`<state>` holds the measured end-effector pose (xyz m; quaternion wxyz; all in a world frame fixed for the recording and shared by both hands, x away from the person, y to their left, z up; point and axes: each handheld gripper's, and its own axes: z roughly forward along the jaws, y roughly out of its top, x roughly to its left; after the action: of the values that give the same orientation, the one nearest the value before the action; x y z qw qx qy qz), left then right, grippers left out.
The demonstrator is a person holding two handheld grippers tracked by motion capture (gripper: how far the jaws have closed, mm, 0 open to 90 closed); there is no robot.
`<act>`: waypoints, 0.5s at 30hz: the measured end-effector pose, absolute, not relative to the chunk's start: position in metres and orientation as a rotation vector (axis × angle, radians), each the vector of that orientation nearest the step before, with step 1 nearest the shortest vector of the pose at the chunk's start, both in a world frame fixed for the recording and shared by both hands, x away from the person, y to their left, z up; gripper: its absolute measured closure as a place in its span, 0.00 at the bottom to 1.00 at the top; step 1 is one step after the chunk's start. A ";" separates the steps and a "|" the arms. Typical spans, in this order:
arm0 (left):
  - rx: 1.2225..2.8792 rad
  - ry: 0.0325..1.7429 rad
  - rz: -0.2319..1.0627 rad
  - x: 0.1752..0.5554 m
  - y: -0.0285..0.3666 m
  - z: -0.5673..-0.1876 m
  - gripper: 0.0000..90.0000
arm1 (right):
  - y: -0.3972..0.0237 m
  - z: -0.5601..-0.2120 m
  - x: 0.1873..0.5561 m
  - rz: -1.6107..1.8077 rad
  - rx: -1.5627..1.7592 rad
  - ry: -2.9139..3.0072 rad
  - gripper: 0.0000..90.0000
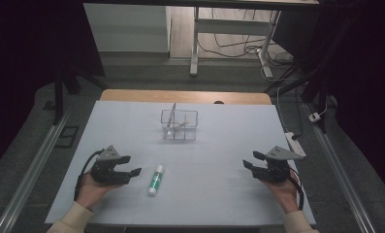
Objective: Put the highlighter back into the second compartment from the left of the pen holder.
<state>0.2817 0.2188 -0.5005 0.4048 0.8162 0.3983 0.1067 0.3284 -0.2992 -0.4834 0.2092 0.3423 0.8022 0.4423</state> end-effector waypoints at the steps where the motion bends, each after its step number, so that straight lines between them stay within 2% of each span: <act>1: 2.059 1.005 0.267 0.282 0.218 -0.499 0.36 | -0.299 -0.484 0.328 1.228 0.953 2.234 0.47; 15: 2.060 1.003 0.222 0.288 0.206 -0.483 0.37 | -0.302 -0.486 0.326 1.212 0.934 2.243 0.46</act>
<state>0.2883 0.2063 -0.4828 0.4075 0.8173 0.3979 0.0882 0.3262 -0.3019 -0.4860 0.2114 0.3363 0.8074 0.4363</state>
